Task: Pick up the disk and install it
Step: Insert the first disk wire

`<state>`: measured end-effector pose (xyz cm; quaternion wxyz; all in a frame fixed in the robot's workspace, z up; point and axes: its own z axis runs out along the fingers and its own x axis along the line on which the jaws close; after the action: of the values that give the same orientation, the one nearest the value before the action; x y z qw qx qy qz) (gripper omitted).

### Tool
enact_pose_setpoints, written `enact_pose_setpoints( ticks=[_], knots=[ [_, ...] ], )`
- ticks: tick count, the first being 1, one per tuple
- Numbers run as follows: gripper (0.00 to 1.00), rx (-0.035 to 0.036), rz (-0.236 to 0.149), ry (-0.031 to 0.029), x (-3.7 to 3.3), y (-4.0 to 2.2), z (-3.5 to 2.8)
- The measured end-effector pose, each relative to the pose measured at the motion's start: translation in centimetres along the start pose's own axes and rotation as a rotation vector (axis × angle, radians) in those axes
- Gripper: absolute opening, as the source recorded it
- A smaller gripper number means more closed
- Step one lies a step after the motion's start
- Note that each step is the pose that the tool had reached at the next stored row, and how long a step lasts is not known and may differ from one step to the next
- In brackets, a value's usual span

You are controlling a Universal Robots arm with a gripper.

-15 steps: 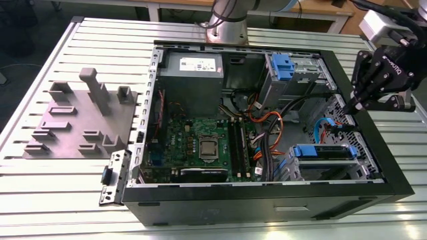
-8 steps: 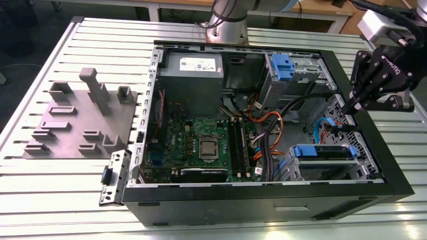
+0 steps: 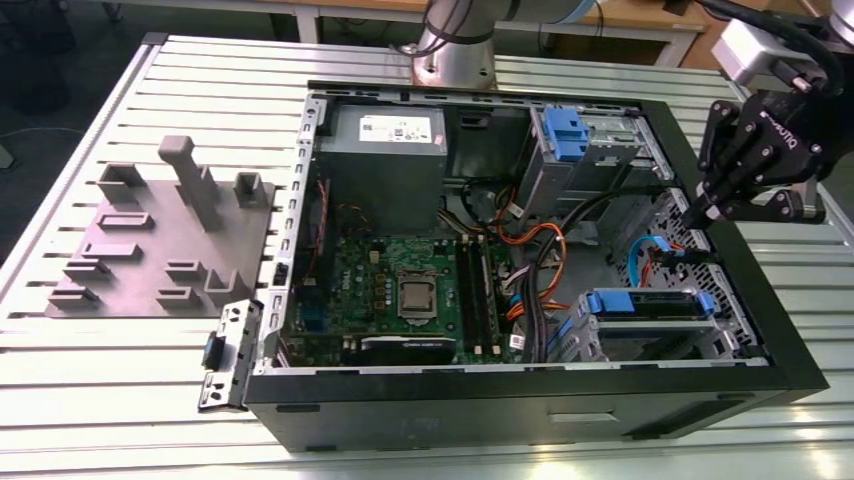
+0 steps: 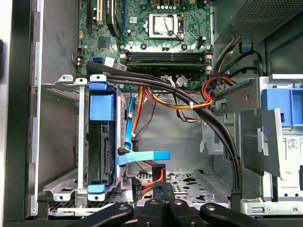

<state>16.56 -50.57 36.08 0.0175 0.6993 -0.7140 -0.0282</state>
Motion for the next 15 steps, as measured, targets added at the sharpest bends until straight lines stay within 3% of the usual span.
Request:
enact_pose_setpoints(
  ticks=[15],
  knots=[
    [0.11,0.0028,0.000,-0.0006,0.01,0.22,0.01]
  ],
)
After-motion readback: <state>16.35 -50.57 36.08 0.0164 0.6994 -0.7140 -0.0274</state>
